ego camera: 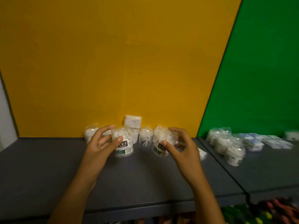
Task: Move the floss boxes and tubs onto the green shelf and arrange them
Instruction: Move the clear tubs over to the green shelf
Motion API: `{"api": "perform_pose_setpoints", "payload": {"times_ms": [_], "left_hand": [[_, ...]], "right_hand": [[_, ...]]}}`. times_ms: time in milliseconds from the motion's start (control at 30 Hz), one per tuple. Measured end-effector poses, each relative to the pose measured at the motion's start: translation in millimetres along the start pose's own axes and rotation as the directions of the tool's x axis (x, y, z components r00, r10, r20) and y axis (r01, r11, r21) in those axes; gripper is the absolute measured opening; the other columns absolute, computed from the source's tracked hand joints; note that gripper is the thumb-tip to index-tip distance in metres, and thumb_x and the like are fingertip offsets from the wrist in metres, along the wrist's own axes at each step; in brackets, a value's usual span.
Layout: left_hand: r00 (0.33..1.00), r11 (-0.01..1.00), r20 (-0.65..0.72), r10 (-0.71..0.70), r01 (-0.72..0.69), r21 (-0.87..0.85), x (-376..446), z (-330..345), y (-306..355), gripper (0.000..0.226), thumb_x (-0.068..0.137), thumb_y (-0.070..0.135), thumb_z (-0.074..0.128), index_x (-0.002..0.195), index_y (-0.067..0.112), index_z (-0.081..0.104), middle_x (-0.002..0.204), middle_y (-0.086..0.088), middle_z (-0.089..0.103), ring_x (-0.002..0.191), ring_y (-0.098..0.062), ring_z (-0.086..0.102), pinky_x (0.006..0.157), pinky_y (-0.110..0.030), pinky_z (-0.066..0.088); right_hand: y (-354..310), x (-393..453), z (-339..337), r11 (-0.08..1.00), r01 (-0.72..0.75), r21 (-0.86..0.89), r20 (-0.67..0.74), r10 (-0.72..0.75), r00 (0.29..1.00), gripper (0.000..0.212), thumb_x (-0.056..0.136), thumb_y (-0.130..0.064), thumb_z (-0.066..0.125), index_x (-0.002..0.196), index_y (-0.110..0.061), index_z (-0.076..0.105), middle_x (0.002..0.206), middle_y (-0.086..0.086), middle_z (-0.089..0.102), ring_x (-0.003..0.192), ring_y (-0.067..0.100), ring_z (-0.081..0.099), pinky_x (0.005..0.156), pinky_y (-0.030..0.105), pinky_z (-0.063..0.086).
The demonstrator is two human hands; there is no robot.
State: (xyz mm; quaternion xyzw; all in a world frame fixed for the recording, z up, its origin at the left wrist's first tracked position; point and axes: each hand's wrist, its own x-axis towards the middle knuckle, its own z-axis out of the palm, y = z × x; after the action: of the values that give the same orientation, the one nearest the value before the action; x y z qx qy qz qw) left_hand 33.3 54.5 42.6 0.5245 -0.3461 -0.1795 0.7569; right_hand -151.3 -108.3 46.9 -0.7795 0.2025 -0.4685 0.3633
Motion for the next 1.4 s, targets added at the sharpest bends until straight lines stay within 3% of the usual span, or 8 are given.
{"api": "perform_pose_setpoints", "payload": {"times_ms": [100, 267, 400, 533, 700, 900, 1300, 1400], "left_hand": [[0.999, 1.000, 0.045, 0.004, -0.004, 0.005, -16, 46, 1, 0.042, 0.080, 0.021, 0.070, 0.119, 0.031, 0.059, 0.111, -0.001, 0.071, 0.104, -0.010, 0.066, 0.072, -0.015, 0.053], [0.995, 1.000, 0.096, -0.008, 0.008, 0.004, -49, 117, -10, 0.040, 0.084, 0.014, 0.068, 0.120, 0.028, 0.059, 0.104, 0.006, 0.072, 0.098, 0.001, 0.066, 0.068, -0.008, 0.050], [0.986, 1.000, 0.162, -0.027, 0.029, -0.009, -65, 170, -16, 0.041, 0.083, 0.016, 0.068, 0.120, 0.030, 0.059, 0.098, 0.016, 0.073, 0.099, -0.003, 0.067, 0.075, -0.017, 0.053], [0.975, 0.999, 0.222, -0.015, 0.022, -0.031, -67, 217, -18, 0.042, 0.079, 0.021, 0.071, 0.119, 0.032, 0.060, 0.105, 0.004, 0.073, 0.104, -0.010, 0.066, 0.090, -0.032, 0.051], [0.954, 0.999, 0.301, 0.008, 0.006, -0.044, -64, 272, -25, 0.043, 0.081, 0.019, 0.070, 0.121, 0.031, 0.058, 0.100, 0.011, 0.073, 0.100, -0.004, 0.066, 0.076, -0.016, 0.053], [0.929, 0.996, 0.367, 0.050, -0.019, -0.089, -50, 339, -44, 0.045, 0.077, 0.020, 0.071, 0.119, 0.028, 0.059, 0.109, 0.003, 0.071, 0.100, -0.006, 0.067, 0.075, -0.019, 0.055], [0.899, 0.994, 0.434, 0.049, -0.002, -0.107, 19, 505, -103, 0.047, 0.070, 0.026, 0.075, 0.115, 0.031, 0.060, 0.110, 0.006, 0.068, 0.100, -0.007, 0.066, 0.084, -0.031, 0.055], [0.889, 0.992, 0.455, 0.049, 0.008, -0.122, 35, 547, -124, 0.045, 0.075, 0.018, 0.075, 0.116, 0.029, 0.060, 0.110, 0.006, 0.068, 0.100, -0.008, 0.067, 0.082, -0.026, 0.054]], "right_hand": [[4, -18, -56, 0.999, -0.036, -0.029, -0.052, 0.034, 0.998, 0.036, 0.083, -0.036, 0.075, 0.116, -0.038, 0.060, 0.118, -0.018, 0.063, 0.105, 0.003, 0.061, 0.087, 0.032, 0.054], [17, -46, -134, 0.995, -0.064, -0.071, -0.112, 0.055, 0.992, 0.035, 0.084, -0.031, 0.076, 0.114, -0.039, 0.062, 0.118, -0.017, 0.063, 0.106, 0.003, 0.060, 0.090, 0.032, 0.054], [23, -67, -189, 0.988, -0.113, -0.101, -0.155, 0.096, 0.983, 0.035, 0.084, -0.027, 0.076, 0.112, -0.040, 0.061, 0.118, -0.017, 0.063, 0.104, 0.002, 0.060, 0.086, 0.025, 0.055], [31, -76, -238, 0.975, -0.167, -0.149, -0.198, 0.136, 0.971, 0.036, 0.084, -0.034, 0.075, 0.116, -0.044, 0.059, 0.124, -0.019, 0.058, 0.104, 0.000, 0.059, 0.084, 0.025, 0.054], [41, -81, -282, 0.967, -0.188, -0.174, -0.259, 0.139, 0.956, 0.035, 0.084, -0.036, 0.074, 0.116, -0.043, 0.059, 0.122, -0.023, 0.057, 0.101, -0.014, 0.055, 0.076, 0.014, 0.050], [74, -67, -329, 0.948, -0.216, -0.232, -0.309, 0.138, 0.941, 0.035, 0.086, -0.033, 0.074, 0.117, -0.041, 0.060, 0.122, -0.016, 0.060, 0.105, -0.001, 0.059, 0.084, 0.020, 0.053], [159, 7, -448, 0.910, -0.265, -0.320, -0.383, 0.132, 0.914, 0.036, 0.085, -0.031, 0.075, 0.117, -0.040, 0.059, 0.123, -0.015, 0.059, 0.104, -0.003, 0.058, 0.083, 0.019, 0.053], [186, 23, -474, 0.898, -0.292, -0.330, -0.407, 0.144, 0.902, 0.036, 0.085, -0.032, 0.074, 0.116, -0.041, 0.058, 0.121, -0.014, 0.059, 0.104, -0.002, 0.058, 0.081, 0.017, 0.051]]}}
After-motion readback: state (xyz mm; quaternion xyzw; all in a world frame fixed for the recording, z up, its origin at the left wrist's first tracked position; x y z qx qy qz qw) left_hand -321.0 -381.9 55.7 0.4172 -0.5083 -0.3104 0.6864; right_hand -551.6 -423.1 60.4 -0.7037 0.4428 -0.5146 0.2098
